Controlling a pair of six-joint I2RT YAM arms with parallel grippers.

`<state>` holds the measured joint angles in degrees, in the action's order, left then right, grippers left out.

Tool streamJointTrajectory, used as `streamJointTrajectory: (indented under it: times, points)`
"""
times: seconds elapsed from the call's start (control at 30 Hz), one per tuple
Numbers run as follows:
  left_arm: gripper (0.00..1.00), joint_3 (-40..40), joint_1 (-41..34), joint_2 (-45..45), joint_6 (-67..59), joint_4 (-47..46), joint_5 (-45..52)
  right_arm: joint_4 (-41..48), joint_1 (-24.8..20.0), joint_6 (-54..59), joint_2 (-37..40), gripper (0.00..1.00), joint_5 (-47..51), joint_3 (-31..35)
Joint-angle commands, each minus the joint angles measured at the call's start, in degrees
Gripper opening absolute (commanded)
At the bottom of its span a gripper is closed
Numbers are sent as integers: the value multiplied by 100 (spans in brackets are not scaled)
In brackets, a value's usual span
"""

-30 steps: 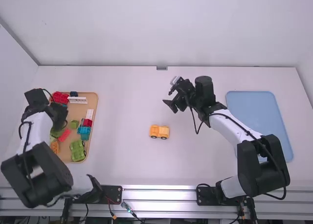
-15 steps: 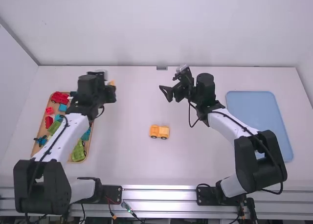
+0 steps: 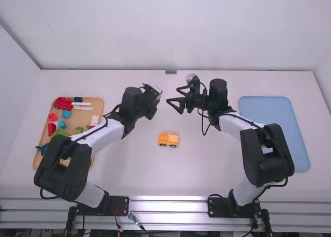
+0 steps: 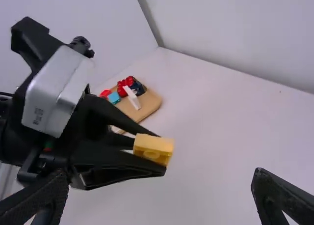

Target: Assemble lego blocks to make yellow taxi

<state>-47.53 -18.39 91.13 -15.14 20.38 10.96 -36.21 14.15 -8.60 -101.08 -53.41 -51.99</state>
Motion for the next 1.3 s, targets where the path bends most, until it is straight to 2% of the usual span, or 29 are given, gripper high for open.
streamJointTrajectory:
  times: [0.0,0.1,0.2,0.3,0.7,0.87,1.07,1.27]
  points:
    - [2,153,-46,0,-94,299,503,109,-66,79,-109,94,-179,31]
    - [2,262,-136,0,-96,660,638,118,-57,356,-168,91,-219,31]
    - [2,358,-271,7,-76,966,363,76,44,409,-170,88,-229,31]
    - [2,378,-317,7,-76,1010,186,11,129,411,-170,87,-210,31]
    - [2,378,-376,7,76,885,214,-170,619,302,-170,73,295,31]
    - [2,424,-382,7,74,909,667,-238,647,76,-170,68,511,31]
    - [2,608,-404,7,352,1368,238,-238,647,-42,-170,68,149,31]
    - [2,669,-413,7,446,1648,208,-195,649,-63,-170,67,76,31]
